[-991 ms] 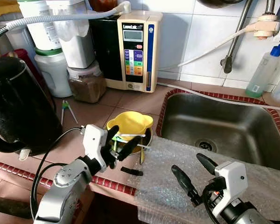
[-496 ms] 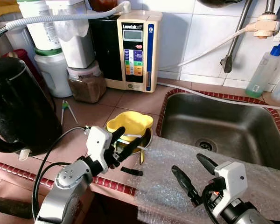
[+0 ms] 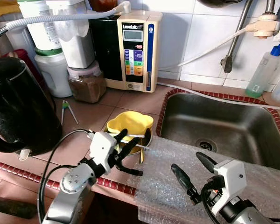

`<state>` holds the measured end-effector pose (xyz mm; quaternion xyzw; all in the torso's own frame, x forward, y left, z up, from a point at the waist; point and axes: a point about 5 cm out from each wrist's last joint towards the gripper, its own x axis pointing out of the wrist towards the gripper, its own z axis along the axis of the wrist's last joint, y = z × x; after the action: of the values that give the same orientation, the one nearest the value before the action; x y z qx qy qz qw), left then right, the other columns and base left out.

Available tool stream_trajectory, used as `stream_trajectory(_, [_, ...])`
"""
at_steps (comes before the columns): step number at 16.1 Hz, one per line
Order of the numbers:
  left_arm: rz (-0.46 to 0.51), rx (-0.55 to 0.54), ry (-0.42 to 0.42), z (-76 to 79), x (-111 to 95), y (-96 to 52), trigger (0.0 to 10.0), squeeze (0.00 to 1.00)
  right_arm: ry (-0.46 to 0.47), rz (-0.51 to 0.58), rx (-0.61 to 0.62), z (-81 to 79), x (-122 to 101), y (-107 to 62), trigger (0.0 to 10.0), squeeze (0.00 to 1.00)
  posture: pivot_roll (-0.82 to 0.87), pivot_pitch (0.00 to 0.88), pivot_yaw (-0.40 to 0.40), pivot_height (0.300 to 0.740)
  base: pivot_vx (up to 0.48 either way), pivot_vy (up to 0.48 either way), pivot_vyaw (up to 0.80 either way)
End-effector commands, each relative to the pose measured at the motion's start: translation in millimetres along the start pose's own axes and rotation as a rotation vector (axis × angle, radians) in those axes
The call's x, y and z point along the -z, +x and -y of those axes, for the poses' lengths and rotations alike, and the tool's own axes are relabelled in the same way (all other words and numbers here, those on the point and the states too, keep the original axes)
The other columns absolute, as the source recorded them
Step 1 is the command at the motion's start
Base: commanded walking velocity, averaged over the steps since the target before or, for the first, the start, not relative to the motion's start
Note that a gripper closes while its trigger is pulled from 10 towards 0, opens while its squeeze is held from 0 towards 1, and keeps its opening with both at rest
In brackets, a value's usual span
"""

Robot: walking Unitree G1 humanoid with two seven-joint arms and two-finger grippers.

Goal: Kitchen organization

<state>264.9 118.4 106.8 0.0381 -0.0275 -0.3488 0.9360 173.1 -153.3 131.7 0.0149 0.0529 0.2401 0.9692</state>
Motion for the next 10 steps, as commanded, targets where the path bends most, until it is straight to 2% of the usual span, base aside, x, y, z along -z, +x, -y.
stream_trajectory(1, [0.000,0.003,0.022,-0.6,-1.1,3.4,0.0,0.00,0.001,-0.003,-0.004,-1.1,1.1,1.8,10.0,0.00,-0.01,0.000,0.044,0.740,0.000,0.000,0.00])
stream_trajectory(4, [0.023,-0.003,0.027,1.3,-6.8,9.5,0.0,0.00,0.002,-0.004,-0.007,-1.0,0.9,2.2,10.0,0.00,-0.01,0.000,0.041,0.740,0.000,0.000,0.00])
stream_trajectory(9, [0.063,-0.078,0.058,-2.7,-15.7,9.5,0.0,0.00,0.074,-0.001,-0.042,-0.9,0.4,1.0,10.0,0.00,-0.01,0.000,0.043,0.740,0.000,0.000,0.00])
stream_trajectory(10, [0.077,-0.104,0.057,-5.8,-17.8,9.2,0.0,0.00,0.055,-0.014,-0.050,0.7,1.7,0.9,10.0,0.00,-0.01,0.000,0.043,0.740,0.000,0.000,0.00])
